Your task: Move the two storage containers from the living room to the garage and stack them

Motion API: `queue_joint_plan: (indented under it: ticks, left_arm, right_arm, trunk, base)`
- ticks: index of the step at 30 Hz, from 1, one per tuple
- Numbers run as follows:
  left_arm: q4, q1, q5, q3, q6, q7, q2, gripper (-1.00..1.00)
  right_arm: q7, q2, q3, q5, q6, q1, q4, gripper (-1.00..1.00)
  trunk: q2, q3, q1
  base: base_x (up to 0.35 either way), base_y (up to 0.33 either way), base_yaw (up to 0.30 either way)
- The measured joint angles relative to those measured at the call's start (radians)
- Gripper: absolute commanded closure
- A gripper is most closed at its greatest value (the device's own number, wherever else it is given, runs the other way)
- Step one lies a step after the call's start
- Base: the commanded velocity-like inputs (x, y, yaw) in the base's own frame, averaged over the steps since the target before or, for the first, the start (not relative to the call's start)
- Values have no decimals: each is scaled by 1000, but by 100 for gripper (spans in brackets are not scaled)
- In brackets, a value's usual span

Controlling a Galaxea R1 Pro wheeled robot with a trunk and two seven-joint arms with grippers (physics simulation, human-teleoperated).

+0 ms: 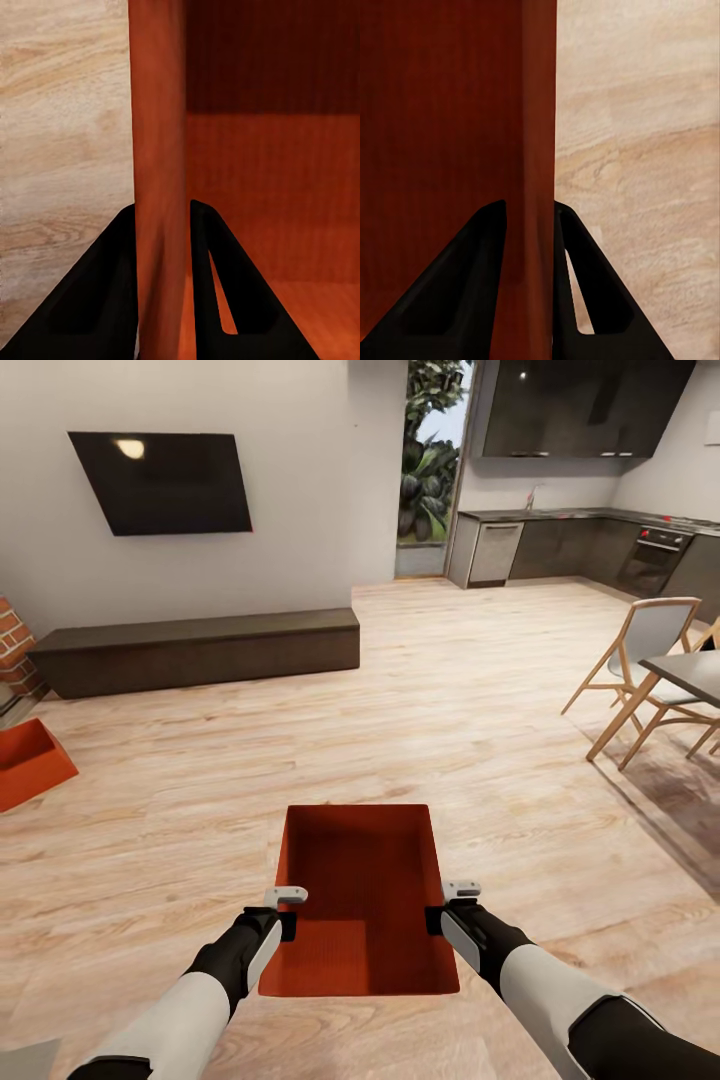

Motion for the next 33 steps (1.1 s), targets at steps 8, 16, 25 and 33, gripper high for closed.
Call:
queue_joint_plan:
  ticks: [8,16,25,33]
  left_arm:
    - [1,0,2,-1,-2,0,0,100]
    - [1,0,2,-1,-2,0,0,100]
    - [1,0,2,-1,-2,0,0,100]
    - [1,0,2,-1,-2,0,0,100]
  right_arm:
    - [0,0,0,1,0,0,-1,100]
    - [0,0,0,2,0,0,-1,100]
    - [0,0,-1,1,0,0,0,100]
    - [0,0,-1,2,0,0,-1,100]
  trunk:
    - [56,25,-31]
    - [112,50,-61]
    - [175,78,-96]
    - [231,104,-127]
  base:
    - [0,0,0]
    - [0,0,0]
    - [0,0,0]
    - [0,0,0]
